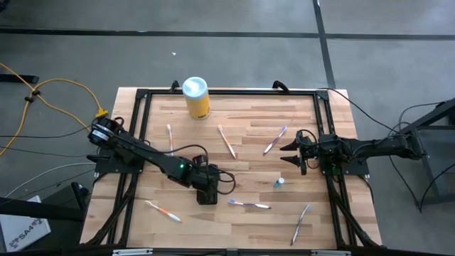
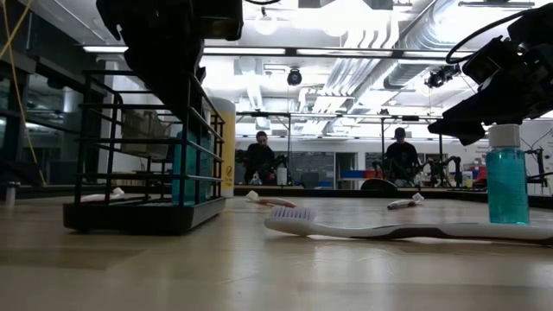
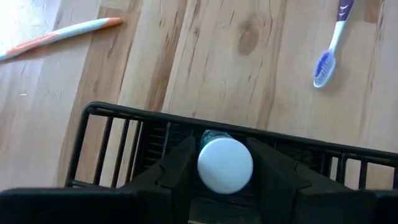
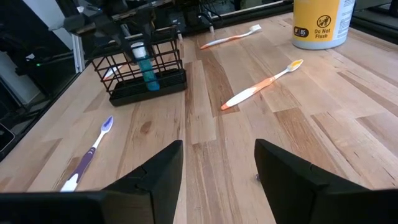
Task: Pick & Place toothbrushing station
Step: Put the top blue mouthwash into the middle section of the black wire organizer
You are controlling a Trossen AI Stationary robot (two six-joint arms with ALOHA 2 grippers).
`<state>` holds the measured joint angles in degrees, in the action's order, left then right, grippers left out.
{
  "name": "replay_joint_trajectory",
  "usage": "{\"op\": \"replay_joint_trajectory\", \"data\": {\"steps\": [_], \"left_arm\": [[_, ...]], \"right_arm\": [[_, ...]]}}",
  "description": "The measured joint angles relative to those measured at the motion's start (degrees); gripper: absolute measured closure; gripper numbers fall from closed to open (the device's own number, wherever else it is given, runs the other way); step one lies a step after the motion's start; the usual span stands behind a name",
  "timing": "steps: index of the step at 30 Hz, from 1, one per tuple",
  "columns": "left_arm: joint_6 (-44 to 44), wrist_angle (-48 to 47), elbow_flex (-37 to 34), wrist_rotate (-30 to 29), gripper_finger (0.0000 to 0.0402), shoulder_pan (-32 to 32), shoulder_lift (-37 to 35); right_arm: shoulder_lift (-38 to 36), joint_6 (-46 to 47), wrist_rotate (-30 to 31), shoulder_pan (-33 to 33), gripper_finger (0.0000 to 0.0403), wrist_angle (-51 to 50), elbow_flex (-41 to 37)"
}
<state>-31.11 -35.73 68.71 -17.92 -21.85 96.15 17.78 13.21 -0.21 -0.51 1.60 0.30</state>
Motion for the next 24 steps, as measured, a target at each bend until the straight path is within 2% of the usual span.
{"op": "replay_joint_trajectory", "data": {"steps": [24], "left_arm": [[1.4,-2.7,0.0,0.6,0.0266,-0.5,-6.8]], "right_arm": [[0.0,0.0,0.0,0.0,0.0211,-0.1,0.0]]}}
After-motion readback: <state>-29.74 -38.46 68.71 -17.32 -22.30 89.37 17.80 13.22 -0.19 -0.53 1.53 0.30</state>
